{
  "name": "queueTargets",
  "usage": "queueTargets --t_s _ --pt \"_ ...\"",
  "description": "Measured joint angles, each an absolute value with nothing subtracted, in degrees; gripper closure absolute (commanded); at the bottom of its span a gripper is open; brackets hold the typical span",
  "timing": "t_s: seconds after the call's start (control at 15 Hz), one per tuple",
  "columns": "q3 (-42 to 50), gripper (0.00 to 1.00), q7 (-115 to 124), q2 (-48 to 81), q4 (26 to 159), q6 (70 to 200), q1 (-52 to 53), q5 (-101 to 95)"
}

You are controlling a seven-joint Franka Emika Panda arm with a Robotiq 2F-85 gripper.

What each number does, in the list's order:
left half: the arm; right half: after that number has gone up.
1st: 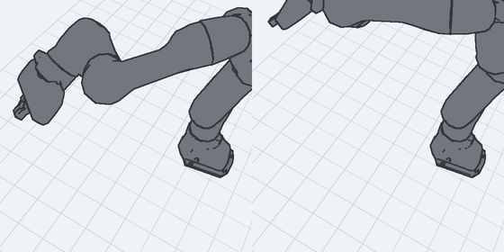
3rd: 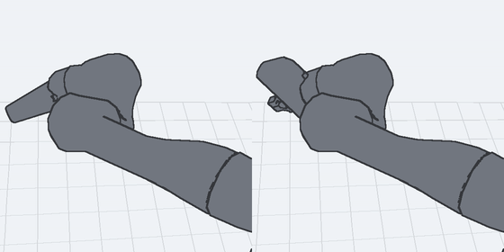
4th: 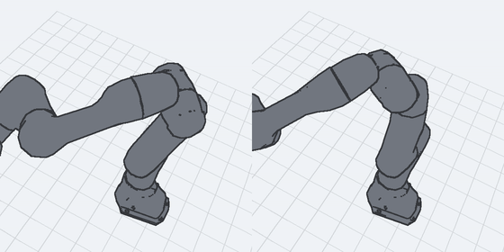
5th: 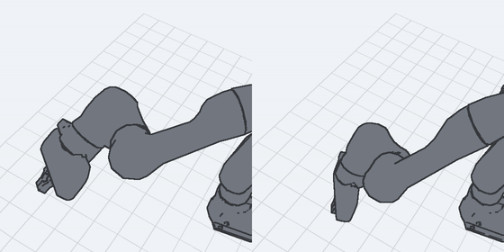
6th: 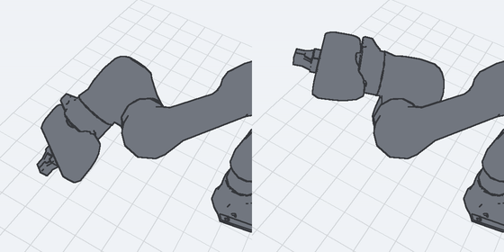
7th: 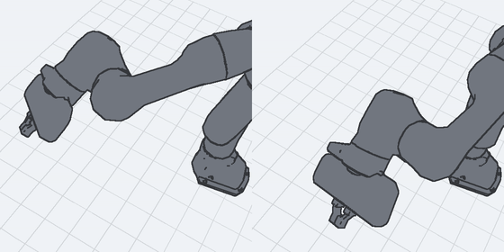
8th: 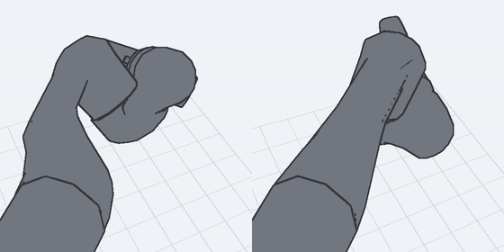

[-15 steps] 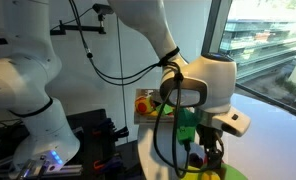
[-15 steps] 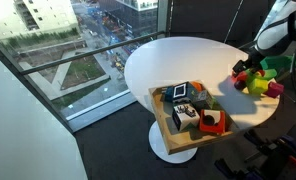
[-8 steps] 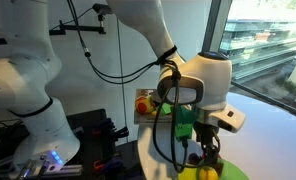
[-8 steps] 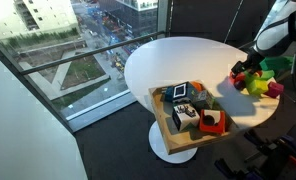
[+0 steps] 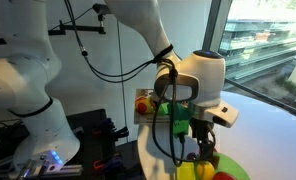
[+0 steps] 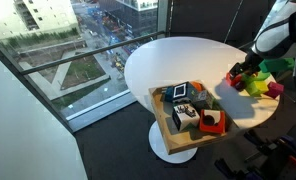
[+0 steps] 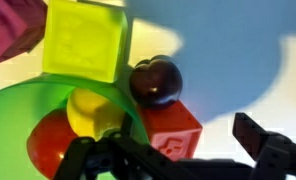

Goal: Pick up the yellow lemon toy and put in the green bowl, slide the green bowl a little to the left

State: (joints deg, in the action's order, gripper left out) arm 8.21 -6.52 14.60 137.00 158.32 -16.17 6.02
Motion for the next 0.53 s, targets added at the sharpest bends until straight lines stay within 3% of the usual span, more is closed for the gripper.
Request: queueTargets --t_s 0.53 --pt "6.6 0.0 -7.5 12.8 139.4 158.7 -15.4 6.0"
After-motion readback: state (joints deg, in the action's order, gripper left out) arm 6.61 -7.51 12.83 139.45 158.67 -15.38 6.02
